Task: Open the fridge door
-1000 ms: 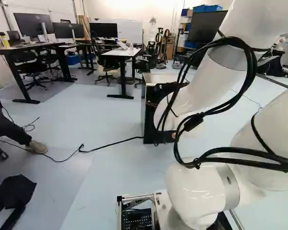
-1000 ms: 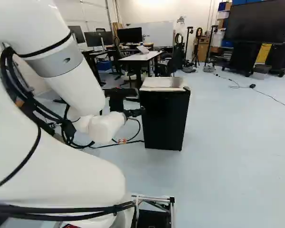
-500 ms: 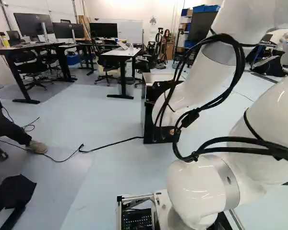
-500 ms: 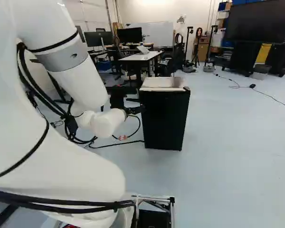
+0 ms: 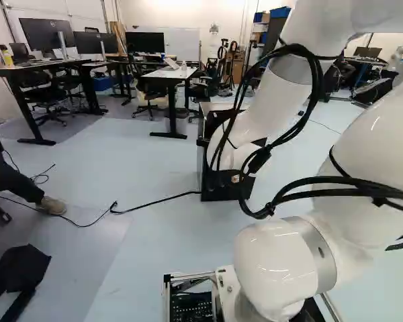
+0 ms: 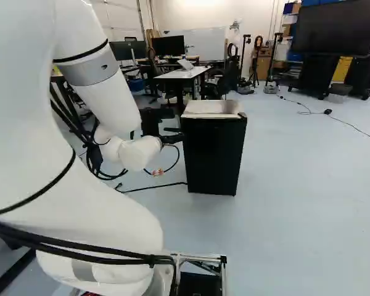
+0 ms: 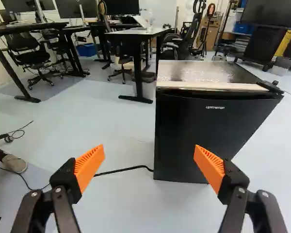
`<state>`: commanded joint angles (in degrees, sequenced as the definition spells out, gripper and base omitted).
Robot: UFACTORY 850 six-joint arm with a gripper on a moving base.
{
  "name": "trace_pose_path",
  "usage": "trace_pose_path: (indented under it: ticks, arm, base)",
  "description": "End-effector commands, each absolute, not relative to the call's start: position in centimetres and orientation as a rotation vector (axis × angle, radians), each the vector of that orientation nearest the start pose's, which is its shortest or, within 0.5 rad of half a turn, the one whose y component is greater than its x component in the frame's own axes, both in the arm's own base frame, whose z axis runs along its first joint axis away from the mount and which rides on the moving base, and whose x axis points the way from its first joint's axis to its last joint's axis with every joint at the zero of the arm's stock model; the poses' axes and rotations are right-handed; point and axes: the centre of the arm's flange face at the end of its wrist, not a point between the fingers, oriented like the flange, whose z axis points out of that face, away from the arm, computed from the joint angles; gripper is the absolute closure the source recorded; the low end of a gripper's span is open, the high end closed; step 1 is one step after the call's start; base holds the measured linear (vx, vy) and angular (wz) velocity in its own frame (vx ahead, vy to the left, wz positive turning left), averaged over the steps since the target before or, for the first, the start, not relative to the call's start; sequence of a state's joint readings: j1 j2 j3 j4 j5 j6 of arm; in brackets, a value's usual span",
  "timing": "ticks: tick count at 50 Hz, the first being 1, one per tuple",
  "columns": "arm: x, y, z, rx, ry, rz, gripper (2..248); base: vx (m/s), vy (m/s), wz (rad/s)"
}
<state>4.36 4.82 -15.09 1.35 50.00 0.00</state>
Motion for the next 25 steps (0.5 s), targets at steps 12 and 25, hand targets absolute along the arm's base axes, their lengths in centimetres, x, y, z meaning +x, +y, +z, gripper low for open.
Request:
trace_pose_path:
  ticks: [12, 25]
  arm:
    - [35.1, 3.7, 37.3, -2.534, -0.067, -1.767, 3]
    - [36.6, 5.0, 37.3, -2.526, -0.052, -1.759, 3]
  base:
    - [0.0, 0.0, 0.0]
    - [0.0, 0.0, 0.0]
